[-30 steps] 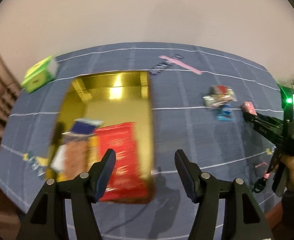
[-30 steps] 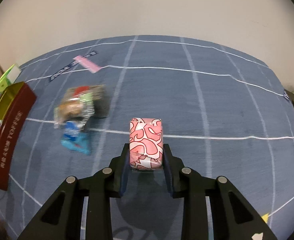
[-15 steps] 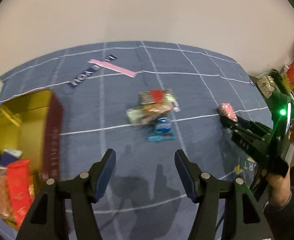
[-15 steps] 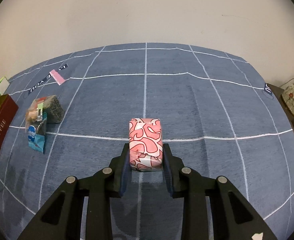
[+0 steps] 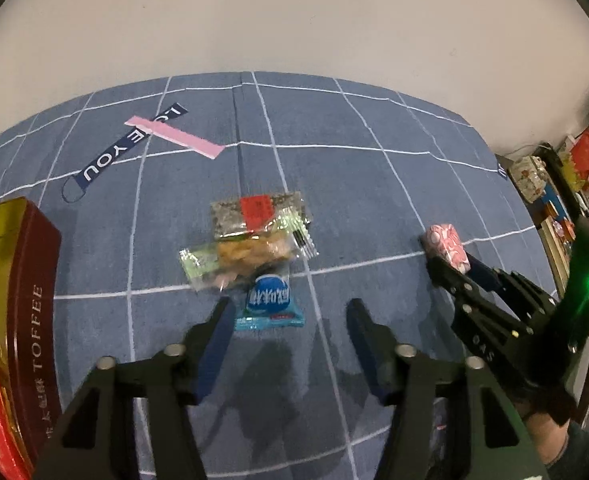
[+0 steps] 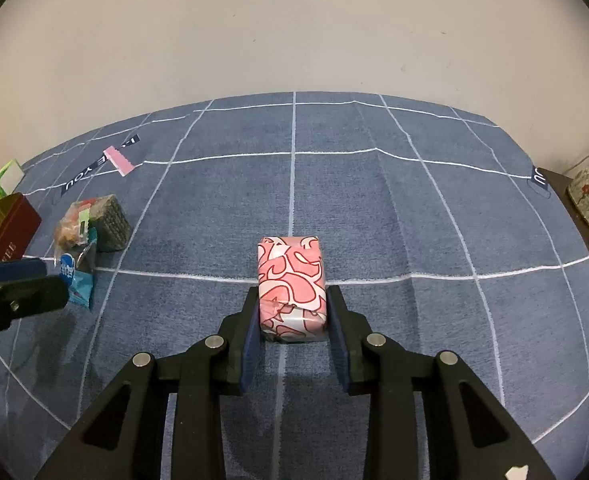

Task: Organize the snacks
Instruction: 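Grasp the blue-wrapped candy with the left gripper while the right holds the pink cube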

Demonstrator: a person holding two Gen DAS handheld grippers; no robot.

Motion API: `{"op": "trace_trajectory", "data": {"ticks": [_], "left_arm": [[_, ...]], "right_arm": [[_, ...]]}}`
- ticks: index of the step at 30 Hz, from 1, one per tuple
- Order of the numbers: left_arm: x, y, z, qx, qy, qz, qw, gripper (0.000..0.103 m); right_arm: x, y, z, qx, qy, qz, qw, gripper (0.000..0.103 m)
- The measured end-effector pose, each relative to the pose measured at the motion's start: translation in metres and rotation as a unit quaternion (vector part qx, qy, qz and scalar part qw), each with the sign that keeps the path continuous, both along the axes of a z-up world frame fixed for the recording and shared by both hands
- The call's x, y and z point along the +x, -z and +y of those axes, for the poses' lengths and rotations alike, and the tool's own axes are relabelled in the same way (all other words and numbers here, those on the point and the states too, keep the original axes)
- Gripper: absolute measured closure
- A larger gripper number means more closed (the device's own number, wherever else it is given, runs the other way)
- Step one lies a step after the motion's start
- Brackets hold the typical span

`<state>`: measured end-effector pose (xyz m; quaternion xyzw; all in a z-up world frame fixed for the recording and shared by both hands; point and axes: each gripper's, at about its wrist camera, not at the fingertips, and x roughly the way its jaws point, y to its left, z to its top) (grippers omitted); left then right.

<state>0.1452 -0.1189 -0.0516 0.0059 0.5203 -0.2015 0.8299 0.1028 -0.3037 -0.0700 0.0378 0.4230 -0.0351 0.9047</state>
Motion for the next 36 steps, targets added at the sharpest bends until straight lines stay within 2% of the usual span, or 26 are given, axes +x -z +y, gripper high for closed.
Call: {"op": "trace_trajectory", "data": {"ticks": [2,6,10,17,19,20,21,28,36], "left_arm": [[0.004,0.003,0.001,0.0,-0.008,0.006,1.0,0.062],[0.006,0.004,0.001,-0.002,-0.017,0.003,0.9998,0.062],[0.01,0.006,-0.003,0.014,-0.023,0.001,0.9996,0.062],[0.022,0.015,-0.007,0.025,-0.038,0.017,0.9988,0.062],[0.022,0.015,-0.009,0.032,-0.034,0.014,0.9988,0.065],[0.022,0.016,-0.01,0.036,-0.033,0.014,0.9987,0.074],[0.021,0.016,-0.011,0.035,-0.03,0.014,0.9988,0.075],[0.01,0.013,-0.011,0.042,-0.017,0.018,0.9988,0.076],[-0.02,0.008,-0.004,0.032,0.011,0.036,0.9988,0.076]], "right_arm": [[0.0,0.0,-0.001,0.003,-0.001,-0.001,1.0,0.073],[-0.001,0.0,-0.002,0.008,-0.001,-0.001,1.0,0.072],[-0.001,-0.001,-0.001,0.008,-0.001,-0.001,1.0,0.072],[0.0,-0.001,-0.001,0.01,-0.001,-0.001,1.0,0.072],[0.0,-0.001,-0.001,0.01,-0.001,-0.001,1.0,0.072],[0.0,-0.001,0.0,0.01,-0.001,-0.001,1.0,0.072],[0.0,-0.001,-0.001,0.009,-0.001,-0.001,1.0,0.072],[0.0,-0.002,0.0,0.006,-0.001,0.0,1.0,0.072],[0.001,-0.001,0.002,-0.001,-0.002,0.001,1.0,0.072]]}}
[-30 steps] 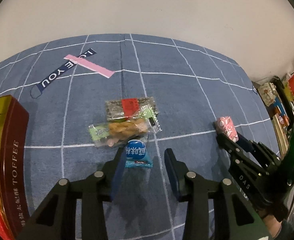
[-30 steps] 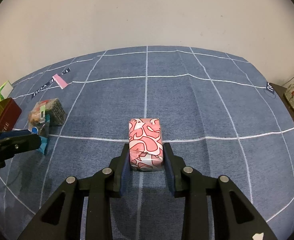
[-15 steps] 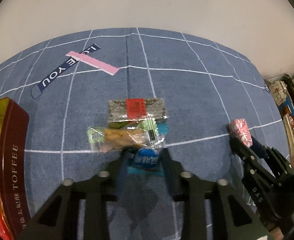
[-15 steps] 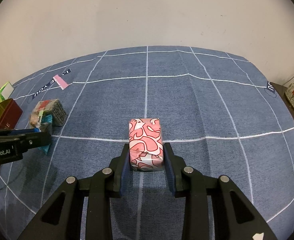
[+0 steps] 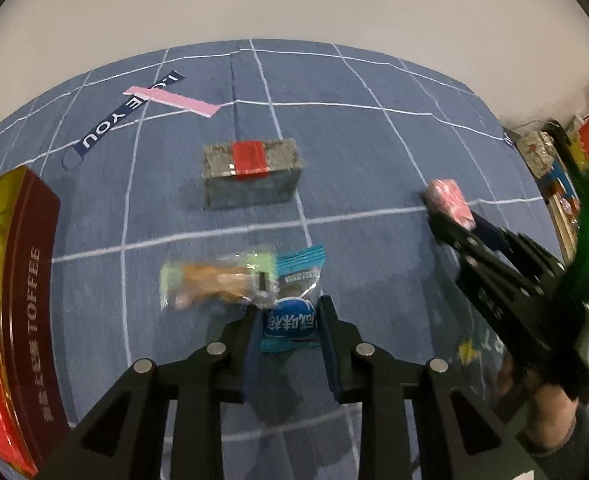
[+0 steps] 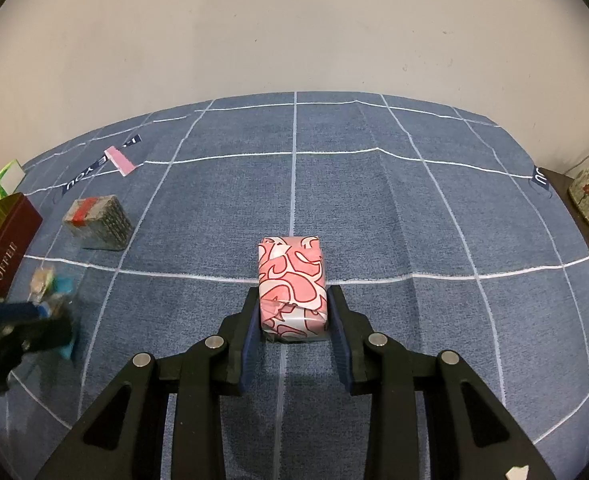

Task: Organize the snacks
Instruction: 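Grasp the blue-wrapped candy with the left gripper while the right holds the pink cube, then carry the blue-wrapped candy into the gold tin with the left gripper and release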

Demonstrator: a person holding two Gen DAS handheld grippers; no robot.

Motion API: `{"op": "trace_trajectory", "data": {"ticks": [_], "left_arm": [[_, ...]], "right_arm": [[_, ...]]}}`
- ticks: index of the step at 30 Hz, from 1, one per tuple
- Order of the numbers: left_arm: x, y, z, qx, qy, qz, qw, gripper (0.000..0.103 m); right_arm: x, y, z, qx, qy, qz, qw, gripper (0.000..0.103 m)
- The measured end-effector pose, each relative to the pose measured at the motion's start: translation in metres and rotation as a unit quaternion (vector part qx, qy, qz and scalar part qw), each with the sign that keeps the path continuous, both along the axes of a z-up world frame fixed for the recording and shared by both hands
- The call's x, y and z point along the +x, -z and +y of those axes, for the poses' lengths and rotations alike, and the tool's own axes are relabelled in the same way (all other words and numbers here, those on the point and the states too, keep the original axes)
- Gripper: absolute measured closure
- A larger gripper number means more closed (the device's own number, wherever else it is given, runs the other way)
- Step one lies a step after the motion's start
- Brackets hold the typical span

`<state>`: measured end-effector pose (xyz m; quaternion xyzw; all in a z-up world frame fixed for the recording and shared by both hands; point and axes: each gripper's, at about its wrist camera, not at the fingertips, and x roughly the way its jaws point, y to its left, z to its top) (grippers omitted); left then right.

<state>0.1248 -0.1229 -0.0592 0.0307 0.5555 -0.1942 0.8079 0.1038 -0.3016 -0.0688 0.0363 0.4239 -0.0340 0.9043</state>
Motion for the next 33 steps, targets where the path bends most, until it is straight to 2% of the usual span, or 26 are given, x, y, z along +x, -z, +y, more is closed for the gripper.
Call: {"op": "trace_trajectory", "data": {"ticks": [3,10,21,28,33], "left_arm": [[-0.009,-0.004,0.004,-0.011,0.007,0.011,0.9999,0.076],[-0.035,-0.017,0.016,-0.02,0.021,0.009,0.9995,0.076],[-0.07,-0.043,0.048,-0.027,0.025,-0.007,0.9993,0.076],[-0.062,-0.067,0.087,-0.019,-0.012,-0.041,0.9989,0.076],[-0.044,-0.084,0.13,0.008,-0.051,-0.075,0.9958,0.076]], "right_arm": [[0.0,0.001,0.001,-0.004,0.0,0.001,1.0,0.072],[0.001,0.001,0.002,-0.009,0.0,0.001,1.0,0.072],[0.0,0.001,0.003,-0.014,-0.001,0.002,1.0,0.072],[0.0,0.001,0.002,-0.017,-0.001,0.002,1.0,0.072],[0.001,0.0,0.003,-0.017,-0.002,0.002,1.0,0.072]]}}
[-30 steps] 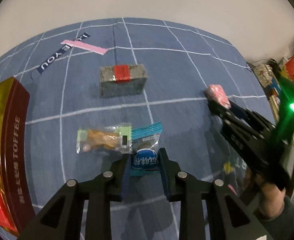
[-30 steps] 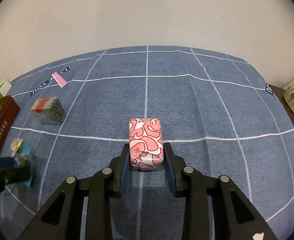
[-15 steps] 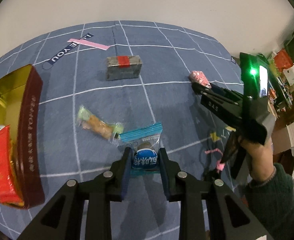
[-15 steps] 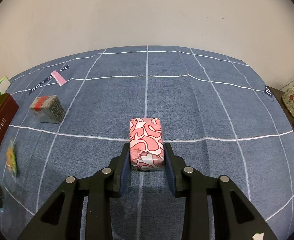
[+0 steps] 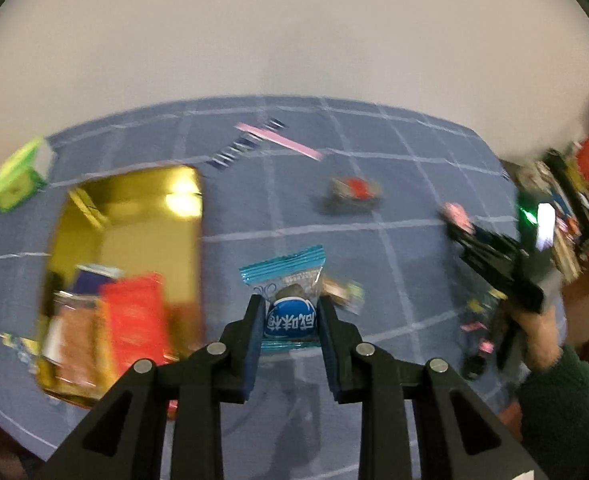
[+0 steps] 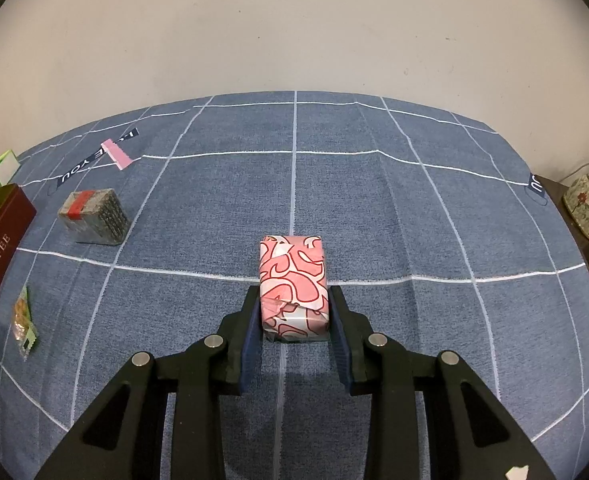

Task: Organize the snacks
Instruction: 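Carry the blue-wrapped candy into the gold tin with the left gripper and release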

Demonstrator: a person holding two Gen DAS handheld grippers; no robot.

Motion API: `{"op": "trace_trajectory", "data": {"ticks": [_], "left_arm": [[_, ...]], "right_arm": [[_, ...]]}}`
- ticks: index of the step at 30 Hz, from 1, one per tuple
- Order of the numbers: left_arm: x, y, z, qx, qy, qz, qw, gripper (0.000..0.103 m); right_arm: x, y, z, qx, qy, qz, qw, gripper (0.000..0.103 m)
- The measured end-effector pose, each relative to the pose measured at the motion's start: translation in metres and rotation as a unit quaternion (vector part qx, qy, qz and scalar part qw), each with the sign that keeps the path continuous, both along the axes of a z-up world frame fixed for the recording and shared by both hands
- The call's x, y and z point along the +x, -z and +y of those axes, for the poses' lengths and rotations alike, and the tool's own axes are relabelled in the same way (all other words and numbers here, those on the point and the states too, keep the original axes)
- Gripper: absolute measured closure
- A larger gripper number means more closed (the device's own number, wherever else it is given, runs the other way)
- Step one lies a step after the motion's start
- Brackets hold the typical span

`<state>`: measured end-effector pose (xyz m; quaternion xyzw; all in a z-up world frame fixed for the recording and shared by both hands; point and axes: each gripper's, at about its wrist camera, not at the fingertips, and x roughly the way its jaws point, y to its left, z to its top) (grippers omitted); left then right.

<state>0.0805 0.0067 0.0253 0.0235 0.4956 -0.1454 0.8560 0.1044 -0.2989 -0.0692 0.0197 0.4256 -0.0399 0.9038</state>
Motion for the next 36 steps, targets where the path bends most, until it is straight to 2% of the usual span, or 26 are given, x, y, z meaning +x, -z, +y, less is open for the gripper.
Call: {"op": "trace_trajectory", "data": {"ticks": [6,9,12,15,20,28,36], "left_arm": [[0.038,-0.009,0.056,0.049,-0.053,-0.03,0.9969,0.076],[0.061,-0.002,0.08,0.072,-0.066,-0.025,0.9949,0.076],[0.083,0.013,0.096,0.098,-0.075,-0.002,0.9924,0.076],[0.102,0.031,0.11,0.086,-0.085,0.034,0.9921,0.076],[0.118,0.055,0.112,0.117,-0.078,0.05,0.9887,0.076],[0.129,0.077,0.11,0.126,-0.078,0.077,0.986,0.076],[0.133,0.084,0.112,0.136,-0.082,0.083,0.9839,0.075]], "right_arm": [[0.0,0.0,0.0,0.0,0.0,0.0,1.0,0.072],[0.0,0.0,0.0,0.0,0.0,0.0,1.0,0.072],[0.0,0.0,0.0,0.0,-0.001,0.0,1.0,0.072],[0.0,0.0,0.0,0.0,-0.001,0.0,1.0,0.072],[0.0,0.0,-0.001,0.0,-0.001,0.0,1.0,0.072],[0.0,-0.001,-0.001,-0.001,-0.001,0.0,1.0,0.072],[0.0,-0.001,-0.001,-0.003,-0.002,0.0,1.0,0.072]]}}
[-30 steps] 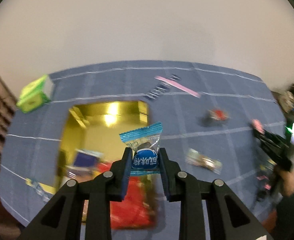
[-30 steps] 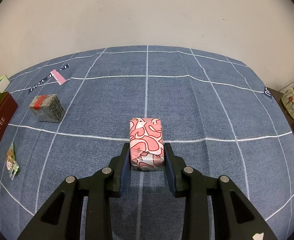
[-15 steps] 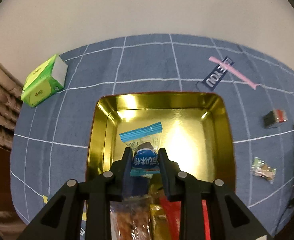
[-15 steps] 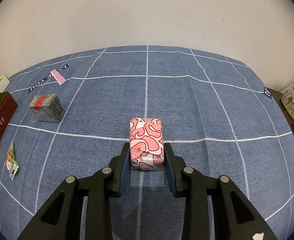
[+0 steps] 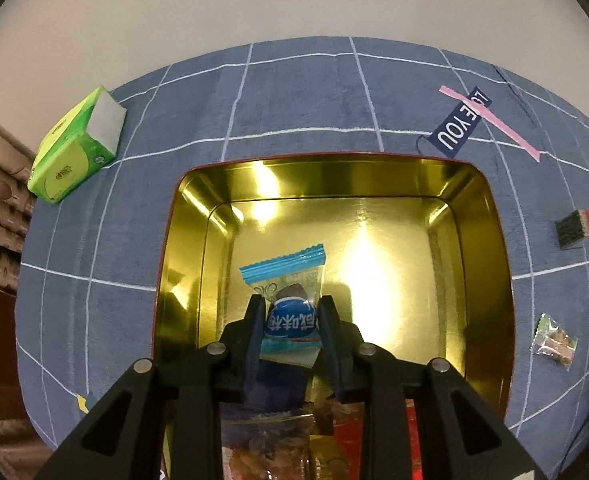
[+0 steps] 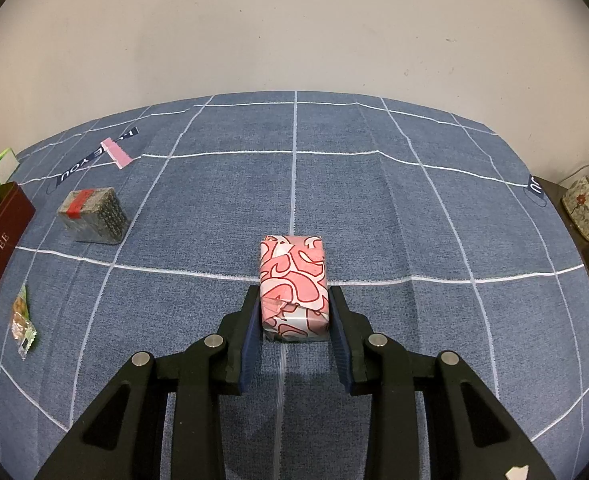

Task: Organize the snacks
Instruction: 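Carry the blue-wrapped candy into the gold tin with the left gripper and release, then lower the pink patterned cube into the gold tin and open the right gripper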

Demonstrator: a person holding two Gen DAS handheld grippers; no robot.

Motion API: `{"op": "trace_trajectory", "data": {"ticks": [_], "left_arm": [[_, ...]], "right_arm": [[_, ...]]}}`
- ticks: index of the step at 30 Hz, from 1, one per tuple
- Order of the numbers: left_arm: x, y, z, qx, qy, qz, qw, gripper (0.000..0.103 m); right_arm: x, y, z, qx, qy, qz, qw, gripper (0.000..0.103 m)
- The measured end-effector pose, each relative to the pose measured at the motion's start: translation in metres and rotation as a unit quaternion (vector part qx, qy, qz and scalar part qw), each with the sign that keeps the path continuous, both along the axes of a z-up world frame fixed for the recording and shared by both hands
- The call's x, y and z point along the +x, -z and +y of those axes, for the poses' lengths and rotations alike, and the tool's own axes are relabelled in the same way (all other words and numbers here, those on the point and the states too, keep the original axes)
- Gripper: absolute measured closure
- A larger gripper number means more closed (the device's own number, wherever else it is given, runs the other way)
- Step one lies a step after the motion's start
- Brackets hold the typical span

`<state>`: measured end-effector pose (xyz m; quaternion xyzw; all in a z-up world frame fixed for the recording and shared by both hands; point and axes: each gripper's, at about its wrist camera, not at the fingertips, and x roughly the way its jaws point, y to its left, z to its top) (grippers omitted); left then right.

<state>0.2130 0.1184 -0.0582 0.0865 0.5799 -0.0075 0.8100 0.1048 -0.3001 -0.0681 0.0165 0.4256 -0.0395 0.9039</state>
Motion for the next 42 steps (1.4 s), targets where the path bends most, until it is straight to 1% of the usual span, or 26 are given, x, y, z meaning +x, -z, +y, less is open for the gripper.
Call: {"op": "trace_trajectory", "data": {"ticks": [2,4,5,6,7,10,17,24,26,30,35,41,42], "left_arm": [[0.0,0.0,0.001,0.003,-0.002,0.001,1.0,0.074],[0.0,-0.001,0.002,0.007,-0.006,-0.003,1.0,0.071],[0.0,-0.002,0.002,0.01,-0.008,-0.006,0.9999,0.062],[-0.002,-0.003,0.003,0.011,-0.008,-0.011,0.9998,0.057],[-0.004,-0.005,0.002,0.01,-0.007,-0.016,0.9998,0.057],[-0.007,-0.007,0.002,0.01,-0.005,-0.018,0.9998,0.056],[-0.017,-0.026,0.003,0.013,-0.006,-0.036,0.9992,0.055],[-0.046,-0.047,0.002,0.02,0.0,-0.072,0.9972,0.054],[-0.055,-0.052,0.002,0.017,-0.003,-0.077,0.9969,0.054],[-0.08,-0.062,0.006,0.003,-0.012,-0.093,0.9956,0.054],[-0.108,-0.072,0.014,0.015,-0.028,-0.118,0.9925,0.054],[-0.131,-0.076,0.034,0.002,-0.06,-0.126,0.9902,0.053],[-0.135,-0.076,0.038,0.005,-0.064,-0.129,0.9896,0.053]], "right_arm": [[0.0,0.0,0.0,-0.002,0.0,0.0,1.0,0.072],[0.0,0.0,-0.001,-0.002,-0.001,0.0,1.0,0.073],[0.0,0.0,0.0,-0.002,-0.001,0.0,1.0,0.073],[0.0,0.0,-0.001,-0.003,-0.001,0.0,1.0,0.073],[0.0,0.0,0.0,-0.003,-0.001,0.0,1.0,0.073],[0.0,-0.001,-0.001,-0.003,-0.002,0.0,1.0,0.073],[-0.001,0.0,-0.001,-0.005,-0.002,0.0,1.0,0.073],[-0.001,0.0,-0.001,-0.005,-0.002,0.0,1.0,0.073],[-0.001,0.0,-0.001,-0.004,-0.002,0.0,1.0,0.073],[-0.001,0.0,-0.001,-0.002,-0.003,-0.001,1.0,0.073],[-0.001,0.0,-0.002,-0.001,-0.003,-0.001,1.0,0.073],[-0.001,0.001,-0.001,-0.005,-0.003,-0.001,1.0,0.074],[-0.001,0.001,0.0,-0.005,-0.002,0.0,1.0,0.075]]}}
